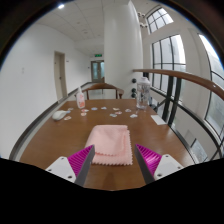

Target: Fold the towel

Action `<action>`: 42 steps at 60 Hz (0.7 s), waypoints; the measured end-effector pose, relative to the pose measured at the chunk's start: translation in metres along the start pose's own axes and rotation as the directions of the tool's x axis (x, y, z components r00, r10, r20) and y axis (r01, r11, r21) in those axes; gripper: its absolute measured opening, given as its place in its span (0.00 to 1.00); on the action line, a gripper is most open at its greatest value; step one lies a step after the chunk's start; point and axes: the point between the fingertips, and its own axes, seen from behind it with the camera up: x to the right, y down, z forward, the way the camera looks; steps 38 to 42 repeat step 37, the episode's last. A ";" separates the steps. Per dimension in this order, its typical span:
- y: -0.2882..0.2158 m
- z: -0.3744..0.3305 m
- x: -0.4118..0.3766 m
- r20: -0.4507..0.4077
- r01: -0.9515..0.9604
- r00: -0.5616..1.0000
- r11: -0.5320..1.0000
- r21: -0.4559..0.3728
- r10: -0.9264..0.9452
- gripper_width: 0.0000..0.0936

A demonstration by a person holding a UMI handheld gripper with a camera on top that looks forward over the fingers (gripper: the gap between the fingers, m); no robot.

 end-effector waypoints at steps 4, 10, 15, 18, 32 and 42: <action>-0.001 -0.029 -0.013 0.021 -0.001 1.000 0.999 0.039 0.001 0.89; 0.001 -0.065 -0.033 0.047 -0.007 0.999 0.996 0.086 0.003 0.89; -0.002 -0.095 -0.039 0.060 0.007 0.998 0.993 0.121 -0.014 0.90; -0.001 -0.107 -0.034 0.034 0.027 0.999 0.989 0.144 -0.032 0.89; 0.004 -0.132 -0.048 0.122 -0.057 0.992 0.986 0.156 0.039 0.89; 0.011 -0.135 -0.058 0.150 -0.078 0.987 0.985 0.151 0.056 0.89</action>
